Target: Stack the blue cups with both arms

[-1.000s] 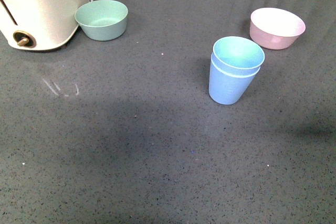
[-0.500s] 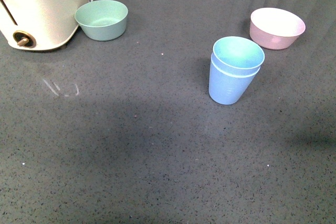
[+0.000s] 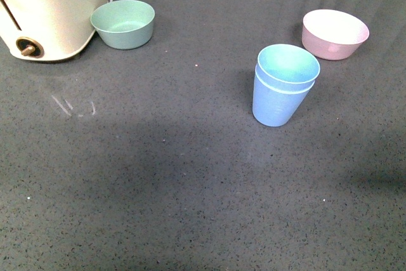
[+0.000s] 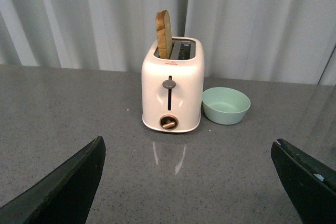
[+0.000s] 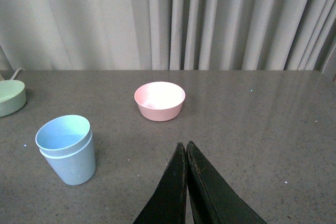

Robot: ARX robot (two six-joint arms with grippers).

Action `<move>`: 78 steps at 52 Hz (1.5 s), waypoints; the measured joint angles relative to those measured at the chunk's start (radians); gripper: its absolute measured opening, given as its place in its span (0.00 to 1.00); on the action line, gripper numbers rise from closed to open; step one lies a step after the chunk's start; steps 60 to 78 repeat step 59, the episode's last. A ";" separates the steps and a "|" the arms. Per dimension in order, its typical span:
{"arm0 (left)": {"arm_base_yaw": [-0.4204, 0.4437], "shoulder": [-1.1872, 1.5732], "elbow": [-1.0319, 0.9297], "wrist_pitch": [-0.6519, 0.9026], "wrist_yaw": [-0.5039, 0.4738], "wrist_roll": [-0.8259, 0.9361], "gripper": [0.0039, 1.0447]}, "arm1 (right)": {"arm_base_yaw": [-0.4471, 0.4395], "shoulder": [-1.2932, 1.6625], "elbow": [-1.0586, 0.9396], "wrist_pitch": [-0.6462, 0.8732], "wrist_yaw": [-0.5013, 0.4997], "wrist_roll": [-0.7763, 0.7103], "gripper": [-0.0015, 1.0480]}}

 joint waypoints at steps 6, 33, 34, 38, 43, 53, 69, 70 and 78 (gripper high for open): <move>0.000 0.000 0.000 0.000 0.000 0.000 0.92 | 0.000 0.000 0.000 0.000 0.000 0.000 0.21; 0.000 0.000 0.000 0.000 0.000 0.000 0.92 | 0.000 0.000 0.000 0.000 0.000 0.001 0.91; 0.000 0.000 0.000 0.000 0.000 0.000 0.92 | 0.000 0.000 0.000 0.000 0.000 0.001 0.91; 0.000 0.000 0.000 0.000 0.000 0.000 0.92 | 0.000 0.000 0.000 0.000 0.000 0.001 0.91; 0.000 0.000 0.000 0.000 0.000 0.000 0.92 | 0.000 0.000 0.000 0.000 0.000 0.001 0.91; 0.000 0.000 0.000 0.000 0.000 0.000 0.92 | 0.000 0.000 0.000 0.000 0.000 0.001 0.91; 0.000 0.000 0.000 0.000 0.000 0.000 0.92 | 0.000 0.000 0.000 0.000 0.000 0.001 0.91; 0.000 0.000 0.000 0.000 0.000 0.000 0.92 | 0.000 0.000 0.000 0.000 0.000 0.001 0.91; 0.000 0.000 0.000 0.000 0.000 0.000 0.92 | 0.000 0.000 0.000 0.000 0.000 0.001 0.91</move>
